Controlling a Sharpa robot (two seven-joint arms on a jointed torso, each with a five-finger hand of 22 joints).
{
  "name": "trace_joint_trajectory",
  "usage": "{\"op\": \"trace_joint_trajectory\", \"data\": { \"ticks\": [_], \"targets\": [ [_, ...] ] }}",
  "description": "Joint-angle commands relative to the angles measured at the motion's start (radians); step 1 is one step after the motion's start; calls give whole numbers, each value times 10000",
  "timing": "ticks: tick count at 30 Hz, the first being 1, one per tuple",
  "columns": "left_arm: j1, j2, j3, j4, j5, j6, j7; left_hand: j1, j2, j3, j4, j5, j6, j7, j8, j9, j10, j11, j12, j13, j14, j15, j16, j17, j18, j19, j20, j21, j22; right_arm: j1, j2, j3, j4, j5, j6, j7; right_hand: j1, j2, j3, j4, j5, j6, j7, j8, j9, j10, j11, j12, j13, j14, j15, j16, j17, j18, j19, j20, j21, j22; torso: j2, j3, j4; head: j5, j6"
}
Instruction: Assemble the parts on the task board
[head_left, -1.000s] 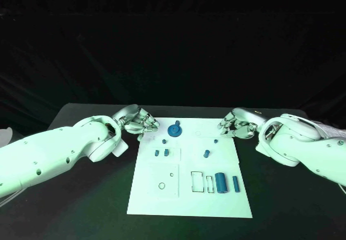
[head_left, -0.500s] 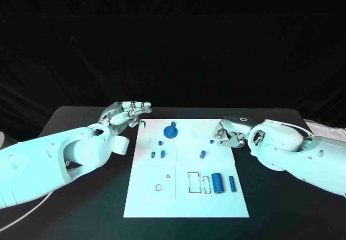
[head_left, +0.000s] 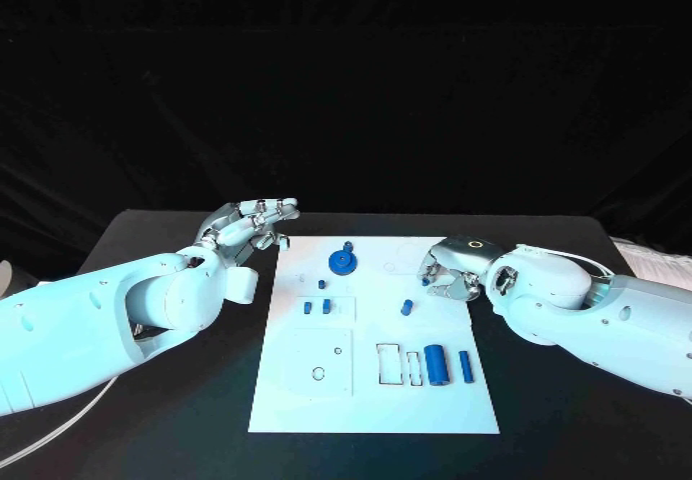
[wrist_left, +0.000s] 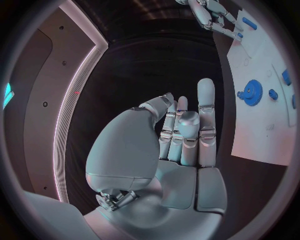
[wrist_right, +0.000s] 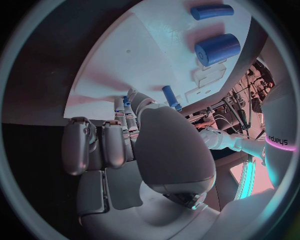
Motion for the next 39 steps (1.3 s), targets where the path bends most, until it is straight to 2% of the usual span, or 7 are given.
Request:
{"op": "trace_joint_trajectory", "data": {
  "ticks": [1, 9, 12, 17, 21, 30, 39],
  "targets": [
    [-3, 8, 3, 25, 218, 68, 136, 70, 40, 3, -48, 28, -80, -9, 45, -17, 15, -27, 73, 12, -89, -4, -42, -37, 114, -51, -19, -56, -21, -57, 56, -29, -19, -198, 219, 84, -88, -29, 105, -7, -73, 33, 39, -7, 2, 72, 19, 44, -70, 467, 50, -41, -14, 184, -11, -13, -40, -11, 3, -3, -4, 0, -11],
    [-11, 11, 0, 17, 220, 92, 70, 79, 34, -1, -62, 28, -92, -2, 45, -21, -3, -22, 83, 13, -106, -2, -58, -71, 112, -54, -19, -65, -27, -72, 185, -30, -123, -92, 245, 139, -183, 7, 359, -21, -101, 65, 77, 6, 6, 159, 46, 72, -260, 471, 86, -35, -15, 184, 3, 18, -49, -13, -1, 2, -3, -15, -35],
    [-11, 11, 0, 16, 220, 92, 45, 80, 34, -1, -64, 28, -94, -1, 45, -21, -5, -21, 84, 13, -108, -2, -60, -75, 112, -54, -19, -66, -28, -77, 221, -30, -144, -58, 325, 140, -172, 86, 547, -81, -110, 191, 55, 45, 32, 312, 25, 126, -338, 479, 65, -15, 5, 180, 25, 17, -32, 15, 0, -2, 2, -15, -47],
    [-12, 8, -1, 10, 220, 90, 9, 89, 25, -7, -81, 27, -122, 12, 40, -29, -39, -10, 97, 12, -122, 4, -66, -93, 109, -58, -18, -80, -37, -84, 260, -31, -171, -83, 794, 0, -1, 328, 979, -388, -167, 629, 40, 196, 141, 801, -29, 261, -402, 502, -5, 14, -5, 177, 74, -41, 2, 50, -11, 0, 3, -21, -61],
    [-12, 4, -1, 13, 220, 84, -12, 89, 23, -10, -85, 27, -132, 17, 38, -32, -52, -5, 100, 11, -125, 7, -65, -95, 108, -58, -18, -85, -40, -95, 306, -32, -200, -174, 1065, -103, 90, 429, 1258, -680, -193, 831, 52, 250, 213, 1094, -56, 278, -429, 508, -35, 44, 6, 172, 102, -78, 23, 72, -4, 4, -7, -8, -69],
    [-12, 4, -1, 37, 206, -53, -138, 125, 49, 7, -114, 34, -156, 25, 41, -38, -85, 1, 128, 13, -120, 11, -48, -81, 107, -53, -16, -97, -49, -114, 477, -56, -310, -413, 1506, -457, -149, 354, 1435, -907, -260, 800, 102, 144, 239, 1066, -8, 66, -569, 499, 1, 58, -18, 171, 106, -66, 14, 61, -13, 6, -9, -17, -77],
    [-12, 5, -2, 44, 198, -123, -257, 198, 80, 45, -187, 37, -181, 37, 58, -44, -139, 8, 187, 19, -81, 9, 16, -16, 108, -21, -21, -101, -57, -134, 524, -67, -265, -657, 1219, -610, -247, 343, 1534, -996, -260, 730, 115, 63, 230, 965, 8, -19, -635, 493, 21, 56, -42, 170, 107, -54, 12, 63, -18, 8, -12, -13, -64]
  ]
}}
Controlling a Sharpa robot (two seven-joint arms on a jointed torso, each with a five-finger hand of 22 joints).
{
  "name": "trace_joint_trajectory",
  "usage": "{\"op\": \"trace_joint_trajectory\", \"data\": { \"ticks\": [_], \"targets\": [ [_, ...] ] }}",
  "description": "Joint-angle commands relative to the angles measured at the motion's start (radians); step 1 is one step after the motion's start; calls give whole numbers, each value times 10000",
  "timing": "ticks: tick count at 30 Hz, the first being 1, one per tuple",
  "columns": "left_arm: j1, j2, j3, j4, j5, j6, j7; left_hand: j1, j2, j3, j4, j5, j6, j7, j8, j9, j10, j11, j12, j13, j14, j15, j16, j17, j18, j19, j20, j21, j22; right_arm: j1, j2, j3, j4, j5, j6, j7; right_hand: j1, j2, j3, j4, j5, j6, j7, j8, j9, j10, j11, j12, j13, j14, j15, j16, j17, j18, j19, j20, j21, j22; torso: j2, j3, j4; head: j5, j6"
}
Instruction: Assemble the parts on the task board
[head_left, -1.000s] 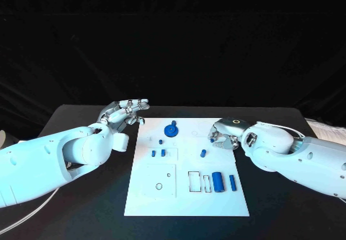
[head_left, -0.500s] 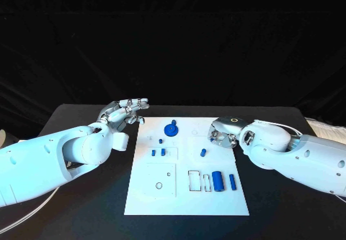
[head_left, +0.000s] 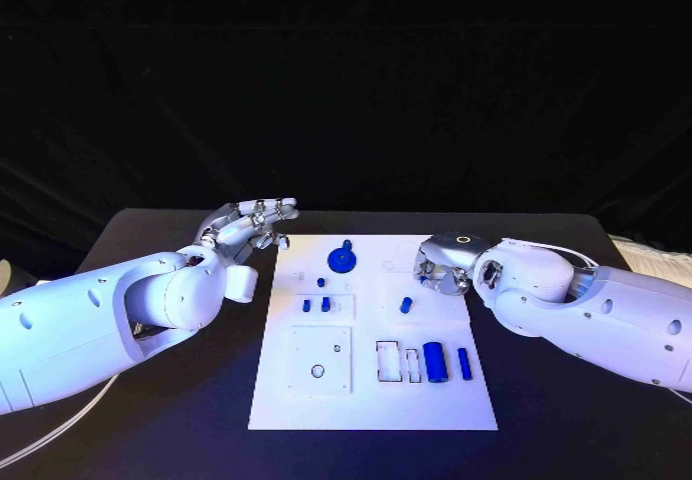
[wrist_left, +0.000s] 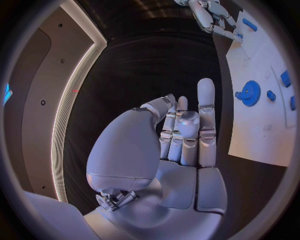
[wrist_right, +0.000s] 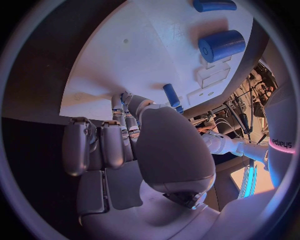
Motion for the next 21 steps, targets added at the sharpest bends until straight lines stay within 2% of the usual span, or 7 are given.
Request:
{"op": "trace_joint_trajectory", "data": {
  "ticks": [1, 10, 21],
  "targets": [
    [2, 7, 6, 31, 27, -57, -93, 90, -27, -13, -73, 38, -76, 3, 19, -16, -67, 9, 31, 6, -12, 9, 15, -22, 111, -21, -21, -55, -12, -184, 47, -143, -36, -256, 621, -236, -83, 28, 47, -28, -18, -48, 25, -33, -16, -59, -43, -60, -16, 529, -14, 57, -7, 172, 49, 4, 10, -7, 1, 2, 3, 0, 4],
    [-5, 10, 1, 29, 25, -51, -155, 94, -27, -8, -85, 38, -104, 14, 12, -22, -94, 18, 43, 5, -5, 15, 31, -1, 108, -17, -19, -58, -14, -213, 11, -141, 147, -305, -366, -277, -166, 123, 266, -142, 16, 28, 58, -30, 12, 42, -24, -31, -20, 520, -18, 30, -86, 186, 39, 19, -23, -59, -7, 8, 9, -6, 12],
    [-17, 15, -5, 21, -53, -164, -181, 76, -47, -10, -122, 34, -263, 80, -21, -47, -306, 84, 79, -13, 32, 61, 107, 49, 52, 118, 5, 201, 186, -206, -116, -127, 292, -265, -591, -418, -219, 113, 300, -156, 19, 39, 66, -34, 18, 55, -19, -35, -23, 513, -18, 7, -135, 193, 32, 24, -42, -90, 7, 6, 3, -3, 24]
  ]
}}
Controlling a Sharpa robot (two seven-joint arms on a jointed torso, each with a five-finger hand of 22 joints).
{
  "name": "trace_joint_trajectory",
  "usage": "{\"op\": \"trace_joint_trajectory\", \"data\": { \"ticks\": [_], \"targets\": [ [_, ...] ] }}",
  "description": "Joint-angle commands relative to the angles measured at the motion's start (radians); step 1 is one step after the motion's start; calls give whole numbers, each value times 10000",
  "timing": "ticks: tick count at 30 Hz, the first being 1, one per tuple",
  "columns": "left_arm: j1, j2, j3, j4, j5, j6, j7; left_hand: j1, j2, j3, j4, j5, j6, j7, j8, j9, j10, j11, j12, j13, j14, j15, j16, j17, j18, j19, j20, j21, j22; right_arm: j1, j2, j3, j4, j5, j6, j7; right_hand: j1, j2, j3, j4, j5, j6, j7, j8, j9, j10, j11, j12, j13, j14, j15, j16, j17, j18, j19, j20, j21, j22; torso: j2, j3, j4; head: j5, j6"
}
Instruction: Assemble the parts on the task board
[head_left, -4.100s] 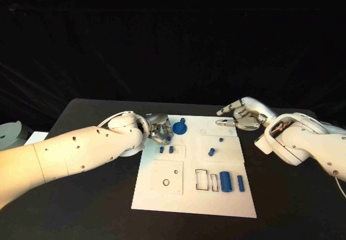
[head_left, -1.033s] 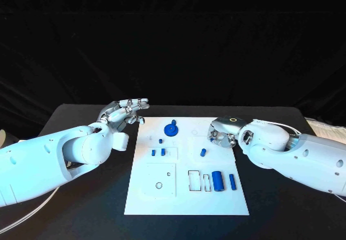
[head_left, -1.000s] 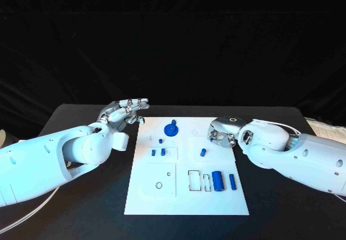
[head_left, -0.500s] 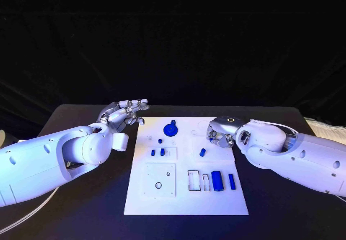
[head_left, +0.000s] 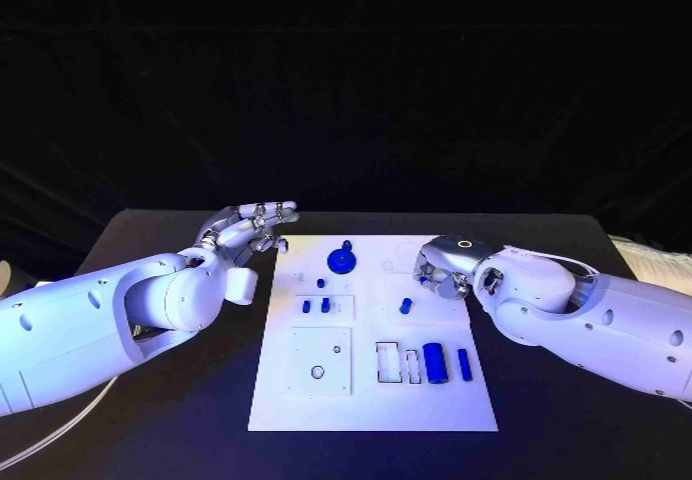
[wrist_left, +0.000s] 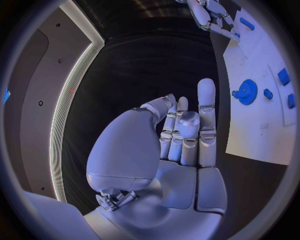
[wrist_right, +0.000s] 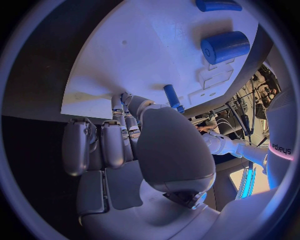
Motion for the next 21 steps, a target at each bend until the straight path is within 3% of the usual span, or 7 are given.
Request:
{"op": "trace_joint_trajectory", "data": {
  "ticks": [1, 21],
  "targets": [
    [-5, 16, 4, 15, -47, -60, 6, 76, -47, -9, -68, 34, -97, -6, -21, -12, -73, 30, 37, -11, 32, 60, 37, -12, 53, 44, 6, 26, 5, -61, -4, -40, 66, -1, -17, -31, -50, 22, 77, -14, 25, 20, 44, 18, 10, 91, 11, 24, 12, 513, -18, 7, -9, 193, 33, 23, -42, -3, 5, 1, 6, 2, 0],
    [-111, 49, -2, -84, -54, 51, 66, 45, -49, -23, -70, 29, -96, 3, 13, -4, -145, 47, 79, -13, 4, 80, 26, -70, 59, 26, 20, -29, -37, 20, -487, 124, 856, 261, -417, 20, -78, -28, 188, -127, 19, 43, 50, 11, 23, 131, 6, 23, 12, 509, -23, 8, -31, 196, 38, 24, -46, -11, 3, -6, 2, 7, 25]
  ]
}}
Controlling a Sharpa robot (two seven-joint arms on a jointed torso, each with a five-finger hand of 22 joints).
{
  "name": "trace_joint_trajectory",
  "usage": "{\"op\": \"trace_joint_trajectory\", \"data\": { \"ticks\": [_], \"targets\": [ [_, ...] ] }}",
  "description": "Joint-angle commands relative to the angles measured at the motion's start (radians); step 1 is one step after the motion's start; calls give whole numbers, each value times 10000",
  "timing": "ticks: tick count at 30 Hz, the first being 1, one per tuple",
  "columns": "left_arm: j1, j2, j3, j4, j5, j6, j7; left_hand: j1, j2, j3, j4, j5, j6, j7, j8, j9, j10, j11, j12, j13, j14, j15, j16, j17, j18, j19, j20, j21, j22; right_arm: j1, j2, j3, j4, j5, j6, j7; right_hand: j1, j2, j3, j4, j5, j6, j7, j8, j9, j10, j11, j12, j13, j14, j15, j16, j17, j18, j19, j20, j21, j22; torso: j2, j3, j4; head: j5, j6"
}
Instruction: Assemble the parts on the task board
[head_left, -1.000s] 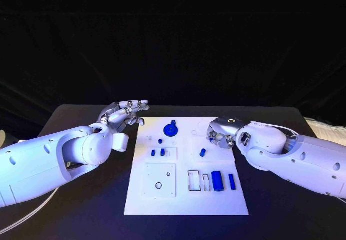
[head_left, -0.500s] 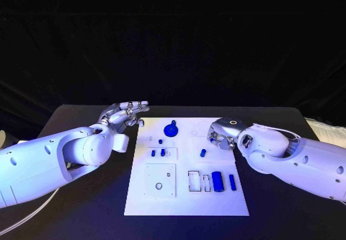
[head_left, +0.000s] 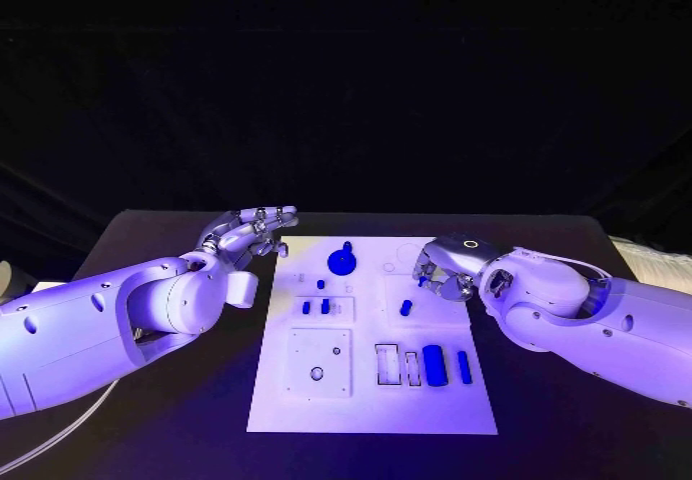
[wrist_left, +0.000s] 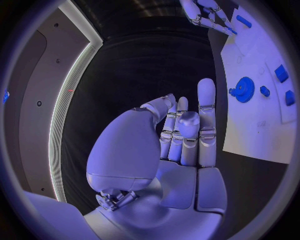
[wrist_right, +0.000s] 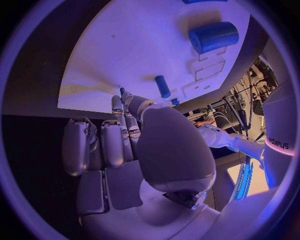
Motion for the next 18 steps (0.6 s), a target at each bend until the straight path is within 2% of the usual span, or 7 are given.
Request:
{"op": "trace_joint_trajectory", "data": {
  "ticks": [1, 8, 18],
  "targets": [
    [-7, 17, 5, 2, -44, 107, 97, 45, -49, 5, -42, 29, -64, 36, 13, -4, -75, -23, 10, -11, 4, 79, 26, -3, 58, 26, 20, -29, 9, 24, -58, 22, 129, 16, -156, 57, -28, 21, 63, 0, 27, 31, 37, 58, 12, 95, -31, 12, -4, 510, -23, 15, 2, 194, 42, 24, -42, -5, 3, -3, 12, -16, 8],
    [-18, 2, 5, 1, -44, 112, 107, 39, -68, -5, -54, 30, -83, 41, 15, -6, -107, -18, 25, -13, -7, 84, 22, -25, 59, 22, 25, -37, 4, 48, -159, 71, 531, 17, -241, 62, -31, 18, 72, -8, 26, 33, 39, 57, 13, 97, -30, 12, -4, 511, -25, 17, 5, 194, 43, 23, -41, -3, 8, -1, 12, -2, 1],
    [-31, 1, 5, 9, -44, 116, 131, 39, -68, -5, -54, 30, -83, 41, 15, -6, -107, -18, 25, -13, -7, 84, 22, -25, 59, 22, 25, -37, 4, 17, 142, 94, 1400, 138, -303, 183, -36, 16, 94, -25, 26, 35, 44, 56, 15, 99, -28, 10, -5, 509, -29, 17, 1, 198, 39, 19, -48, -14, 6, -5, 15, 160, -68]
  ]
}}
